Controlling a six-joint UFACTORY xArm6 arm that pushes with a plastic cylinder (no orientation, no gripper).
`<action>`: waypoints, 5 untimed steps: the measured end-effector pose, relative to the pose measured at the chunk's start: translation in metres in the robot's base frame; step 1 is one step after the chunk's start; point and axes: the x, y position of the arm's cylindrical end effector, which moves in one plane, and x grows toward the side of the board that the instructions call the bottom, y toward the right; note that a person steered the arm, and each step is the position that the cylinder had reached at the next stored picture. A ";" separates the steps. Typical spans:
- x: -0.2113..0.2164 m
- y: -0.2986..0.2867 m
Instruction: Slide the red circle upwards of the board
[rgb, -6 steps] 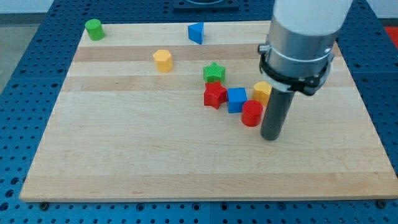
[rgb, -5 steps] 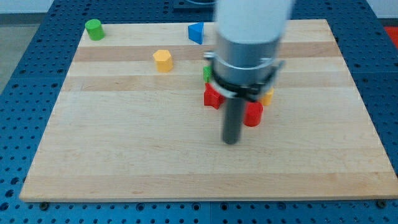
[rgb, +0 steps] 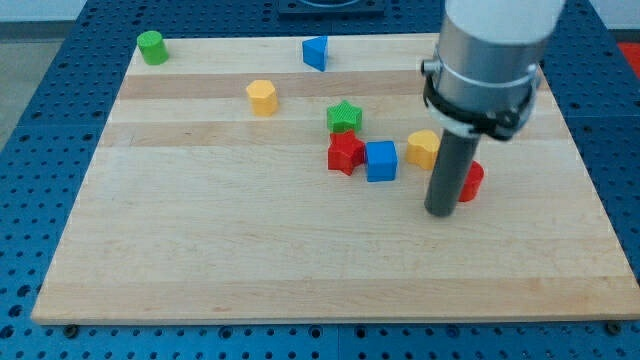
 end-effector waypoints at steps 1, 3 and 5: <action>0.013 0.021; -0.052 0.026; -0.101 0.058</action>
